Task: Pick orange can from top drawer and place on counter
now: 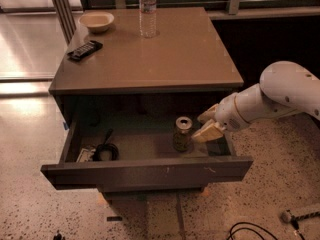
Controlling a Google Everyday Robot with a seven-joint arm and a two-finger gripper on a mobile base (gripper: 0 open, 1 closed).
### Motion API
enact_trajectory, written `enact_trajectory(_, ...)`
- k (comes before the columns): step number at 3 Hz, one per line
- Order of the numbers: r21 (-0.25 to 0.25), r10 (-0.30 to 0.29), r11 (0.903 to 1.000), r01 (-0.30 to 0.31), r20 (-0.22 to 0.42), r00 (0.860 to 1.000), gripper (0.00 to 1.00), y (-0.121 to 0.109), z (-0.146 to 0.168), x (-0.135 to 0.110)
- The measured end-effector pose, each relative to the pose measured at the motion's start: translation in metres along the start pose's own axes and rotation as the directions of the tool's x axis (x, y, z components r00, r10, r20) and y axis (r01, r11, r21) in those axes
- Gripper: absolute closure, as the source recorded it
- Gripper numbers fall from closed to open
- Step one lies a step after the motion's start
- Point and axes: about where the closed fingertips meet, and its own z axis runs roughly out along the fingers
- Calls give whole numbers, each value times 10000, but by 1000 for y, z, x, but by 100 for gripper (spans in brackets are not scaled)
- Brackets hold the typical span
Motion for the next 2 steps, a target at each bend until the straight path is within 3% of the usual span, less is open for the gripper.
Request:
enact_trajectory(1,-51,-6,10000,8,300,9996,5,-2,13,-1)
enact_trajectory(2,-81,18,10000,-13,627,9980,5,-8,27,-2)
